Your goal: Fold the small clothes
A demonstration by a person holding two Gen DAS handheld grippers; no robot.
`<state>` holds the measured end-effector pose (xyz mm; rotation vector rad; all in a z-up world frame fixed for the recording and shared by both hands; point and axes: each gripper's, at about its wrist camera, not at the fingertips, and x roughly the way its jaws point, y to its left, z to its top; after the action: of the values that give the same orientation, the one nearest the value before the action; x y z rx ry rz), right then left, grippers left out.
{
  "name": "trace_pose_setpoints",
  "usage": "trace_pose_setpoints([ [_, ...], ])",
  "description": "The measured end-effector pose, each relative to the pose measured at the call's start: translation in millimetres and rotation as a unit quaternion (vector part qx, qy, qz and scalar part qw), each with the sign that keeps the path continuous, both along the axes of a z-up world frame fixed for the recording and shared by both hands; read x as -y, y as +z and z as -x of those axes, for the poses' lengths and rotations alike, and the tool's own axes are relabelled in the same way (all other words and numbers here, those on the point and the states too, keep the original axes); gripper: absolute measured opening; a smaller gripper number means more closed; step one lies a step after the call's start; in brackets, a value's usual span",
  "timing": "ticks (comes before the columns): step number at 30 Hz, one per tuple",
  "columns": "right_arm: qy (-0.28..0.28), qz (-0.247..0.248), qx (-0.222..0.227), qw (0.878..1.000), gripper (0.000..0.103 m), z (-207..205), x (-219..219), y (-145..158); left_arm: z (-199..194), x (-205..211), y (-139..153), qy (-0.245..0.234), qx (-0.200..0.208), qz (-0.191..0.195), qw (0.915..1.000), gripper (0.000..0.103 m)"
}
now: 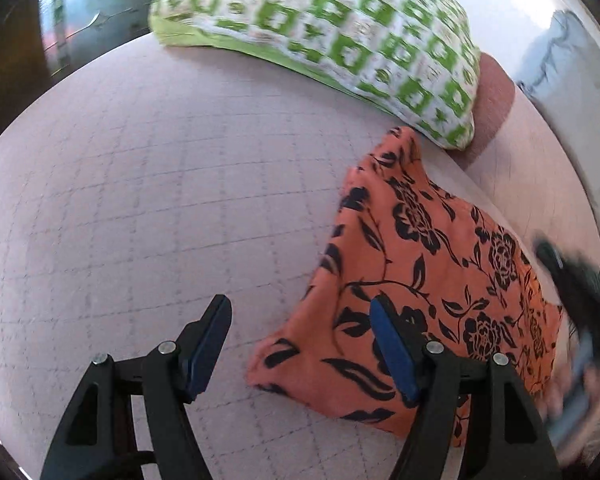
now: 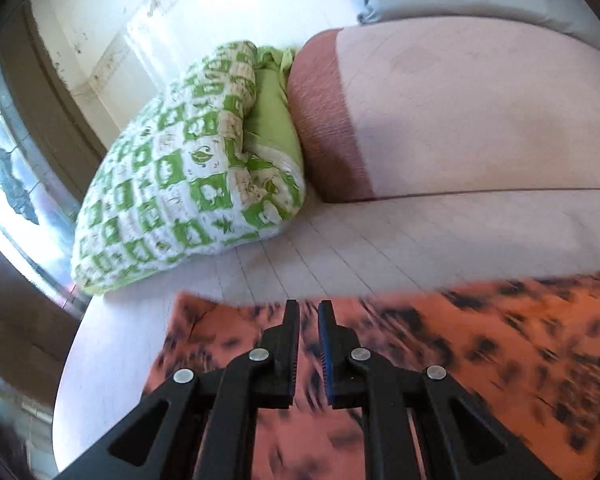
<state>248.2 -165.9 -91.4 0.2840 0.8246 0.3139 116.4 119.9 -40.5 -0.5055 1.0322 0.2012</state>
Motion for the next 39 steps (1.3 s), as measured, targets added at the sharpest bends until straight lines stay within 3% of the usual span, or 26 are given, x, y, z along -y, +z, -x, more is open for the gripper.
trace_pose_setpoints([
  [6,-0.007,-0.041,-0.011,0.999,0.013,111,69,14,29,1,12,0.019,0.010,-0.033,0.9992,0.072],
  [9,-0.034,-0.081,-0.030,0.996,0.013,166,107,10,46,11,5,0.019,-0.006,-0.019,0.9996,0.072],
  [13,-0.069,-0.137,-0.060,0.986,0.012,211,129,-17,52,37,-14,-0.019,-0.045,0.040,0.9980,0.072],
  [17,-0.104,-0.188,-0.114,0.970,0.012,210,140,-54,46,46,-31,-0.032,-0.053,0.137,0.9886,0.072],
  [20,-0.124,-0.220,-0.138,0.958,0.013,207,153,-74,37,45,-35,-0.025,-0.047,0.154,0.9866,0.072],
  [23,-0.145,-0.249,-0.138,0.948,0.028,198,164,-82,25,41,-35,-0.018,-0.025,0.171,0.9848,0.072],
  [25,-0.159,-0.281,-0.143,0.935,0.083,193,171,-91,16,38,-40,-0.011,-0.026,0.183,0.9827,0.072],
  [26,-0.163,-0.307,-0.138,0.927,0.086,191,172,-95,14,37,-41,-0.007,-0.020,0.187,0.9822,0.072],
  [29,-0.162,-0.300,-0.128,0.931,0.087,186,172,-93,8,36,-41,-0.007,-0.004,0.194,0.9810,0.071],
  [30,-0.168,-0.308,-0.125,0.928,0.087,186,175,-94,8,35,-41,-0.004,-0.001,0.196,0.9807,0.065],
  [31,-0.172,-0.322,-0.124,0.923,0.087,189,178,-95,9,34,-42,0.003,0.001,0.195,0.9809,0.053],
  [33,-0.187,-0.340,-0.122,0.913,0.086,199,184,-95,17,31,-42,0.009,0.002,0.189,0.9819,0.045],
  [35,-0.225,-0.334,-0.132,0.906,0.086,217,192,-95,22,32,-43,0.008,0.003,0.191,0.9816,0.044],
  [37,-0.259,-0.310,-0.127,0.906,0.085,227,197,-93,22,34,-43,0.008,0.001,0.187,0.9824,0.044],
  [38,-0.263,-0.299,-0.125,0.909,0.085,224,197,-92,20,35,-44,0.011,-0.001,0.185,0.9827,0.046],
  [39,-0.263,-0.284,-0.123,0.914,0.086,217,196,-91,20,34,-45,0.016,0.001,0.192,0.9812,0.056],
])
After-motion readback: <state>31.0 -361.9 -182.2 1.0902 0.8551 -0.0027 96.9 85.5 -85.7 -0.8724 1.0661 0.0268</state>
